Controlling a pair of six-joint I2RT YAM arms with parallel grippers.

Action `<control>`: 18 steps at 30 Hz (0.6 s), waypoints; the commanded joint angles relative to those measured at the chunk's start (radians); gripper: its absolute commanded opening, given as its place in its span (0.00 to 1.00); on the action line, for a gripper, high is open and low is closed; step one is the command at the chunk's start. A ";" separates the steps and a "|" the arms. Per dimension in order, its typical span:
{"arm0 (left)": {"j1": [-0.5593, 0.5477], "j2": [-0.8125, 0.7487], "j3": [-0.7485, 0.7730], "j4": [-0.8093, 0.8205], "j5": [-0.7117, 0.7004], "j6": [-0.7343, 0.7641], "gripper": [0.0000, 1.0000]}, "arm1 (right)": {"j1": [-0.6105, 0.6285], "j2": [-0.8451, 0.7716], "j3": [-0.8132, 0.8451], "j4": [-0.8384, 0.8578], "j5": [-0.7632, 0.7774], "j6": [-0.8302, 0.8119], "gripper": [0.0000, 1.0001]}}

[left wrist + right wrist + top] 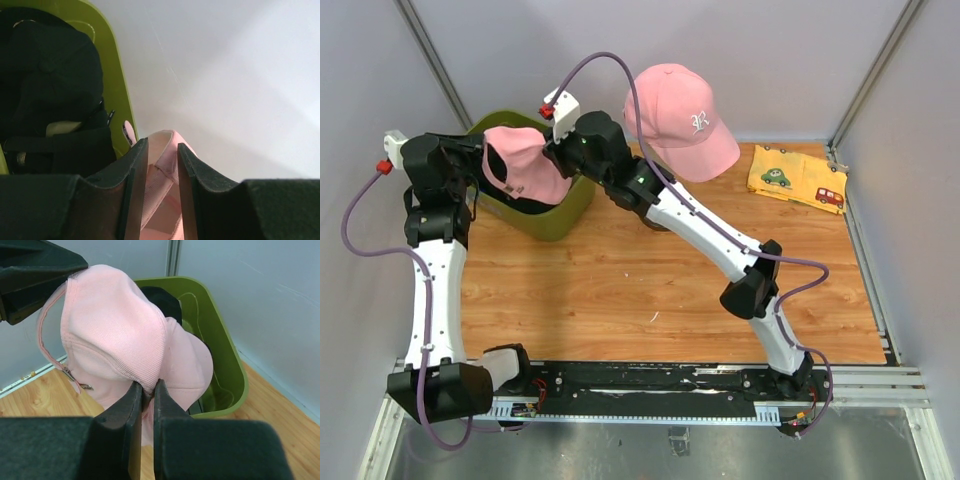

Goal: Stack the hats
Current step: Pick up the hat from the bin.

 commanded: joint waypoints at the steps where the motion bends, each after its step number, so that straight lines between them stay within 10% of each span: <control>1: 0.007 -0.025 0.034 -0.006 -0.040 0.011 0.35 | 0.017 -0.082 0.009 0.091 -0.023 -0.041 0.00; 18: 0.007 -0.013 0.142 -0.009 -0.087 0.016 0.35 | 0.043 -0.310 0.060 0.155 0.075 -0.022 0.01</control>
